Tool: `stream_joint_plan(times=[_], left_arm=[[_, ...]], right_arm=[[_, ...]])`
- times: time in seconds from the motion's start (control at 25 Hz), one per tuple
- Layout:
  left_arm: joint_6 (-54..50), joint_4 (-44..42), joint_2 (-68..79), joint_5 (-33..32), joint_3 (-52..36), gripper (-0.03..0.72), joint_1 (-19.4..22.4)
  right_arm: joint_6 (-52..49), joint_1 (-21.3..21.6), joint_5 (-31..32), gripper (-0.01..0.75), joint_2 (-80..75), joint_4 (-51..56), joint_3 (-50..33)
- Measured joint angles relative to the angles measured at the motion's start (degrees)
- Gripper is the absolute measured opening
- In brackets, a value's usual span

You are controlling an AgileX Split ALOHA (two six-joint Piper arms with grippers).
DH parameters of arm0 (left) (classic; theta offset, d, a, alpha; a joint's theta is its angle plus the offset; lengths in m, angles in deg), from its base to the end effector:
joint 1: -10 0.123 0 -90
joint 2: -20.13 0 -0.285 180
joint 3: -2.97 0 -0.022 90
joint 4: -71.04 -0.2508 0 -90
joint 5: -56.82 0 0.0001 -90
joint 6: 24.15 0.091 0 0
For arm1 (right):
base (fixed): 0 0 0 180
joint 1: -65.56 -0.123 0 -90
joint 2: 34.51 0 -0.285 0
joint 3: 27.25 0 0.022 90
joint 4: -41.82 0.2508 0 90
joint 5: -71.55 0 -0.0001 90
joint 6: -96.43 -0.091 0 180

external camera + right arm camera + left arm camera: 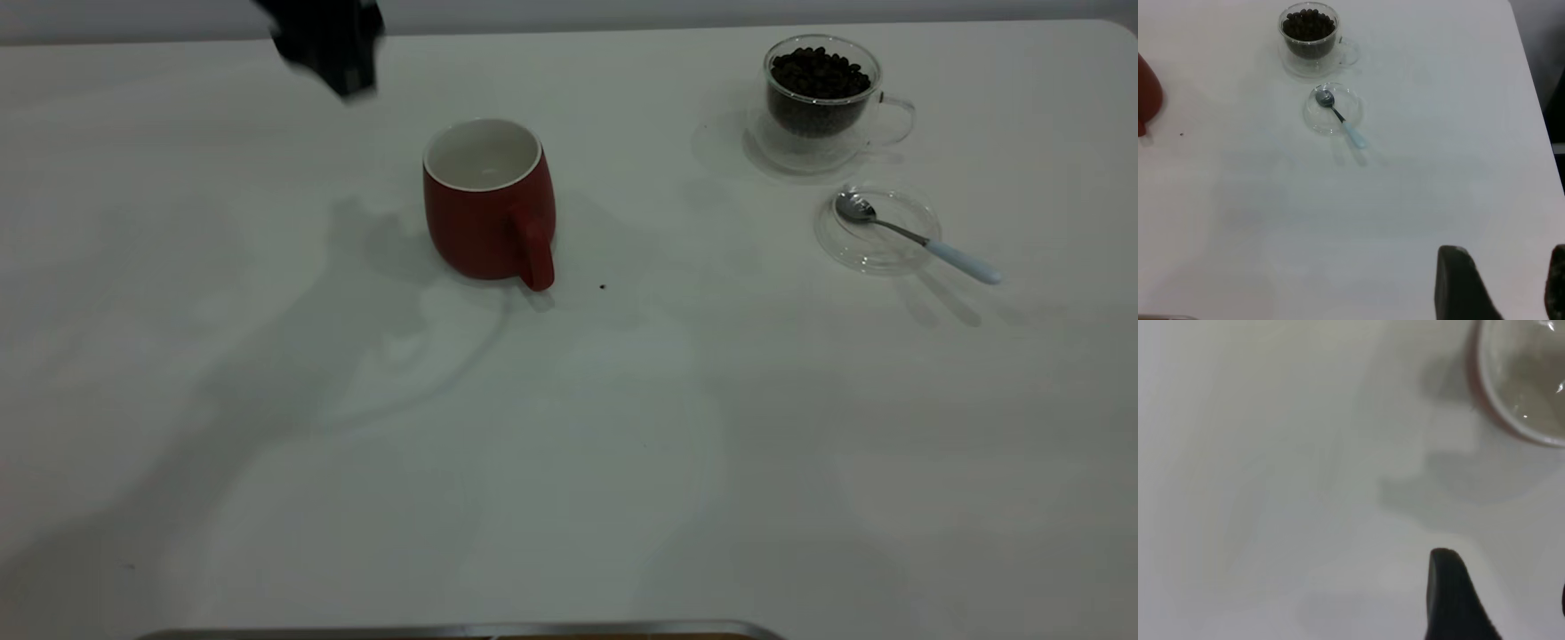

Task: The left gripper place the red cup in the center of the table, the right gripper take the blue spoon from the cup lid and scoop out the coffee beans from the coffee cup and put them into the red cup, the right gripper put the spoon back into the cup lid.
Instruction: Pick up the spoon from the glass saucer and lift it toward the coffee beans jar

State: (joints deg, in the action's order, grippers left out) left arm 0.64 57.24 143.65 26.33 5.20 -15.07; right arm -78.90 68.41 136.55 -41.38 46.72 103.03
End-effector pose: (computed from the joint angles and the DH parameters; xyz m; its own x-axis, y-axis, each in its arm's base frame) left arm 0.3912 -0.1708 0.1701 -0.4153 0.8498 -0.3245 0.7687 0.5186 0.3744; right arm -0.0081 0.0075 0.2660 -0.5207 -0.0193 -0.8535 -0.0400 0.9992 0.0018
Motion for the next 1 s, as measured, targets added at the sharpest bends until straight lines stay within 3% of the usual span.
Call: stream_joint_plan(times=[0.32,0.56,1.0], left_arm=[[-25.4,-8.7,-18.7,-21.6,0.0,0.451,0.0],[-28.8,-8.3,-27.8,-36.1,-0.5,0.451,0.0],[-28.8,-2.7,-46.8,-36.3,-16.5,0.451,0.0]], right_arm=[[0.0,0.0,0.0,0.35,0.0,0.0,0.0],[-0.1,0.0,0.0,0.35,0.0,0.0,0.0],[-0.1,0.0,0.0,0.35,0.0,0.0,0.0]])
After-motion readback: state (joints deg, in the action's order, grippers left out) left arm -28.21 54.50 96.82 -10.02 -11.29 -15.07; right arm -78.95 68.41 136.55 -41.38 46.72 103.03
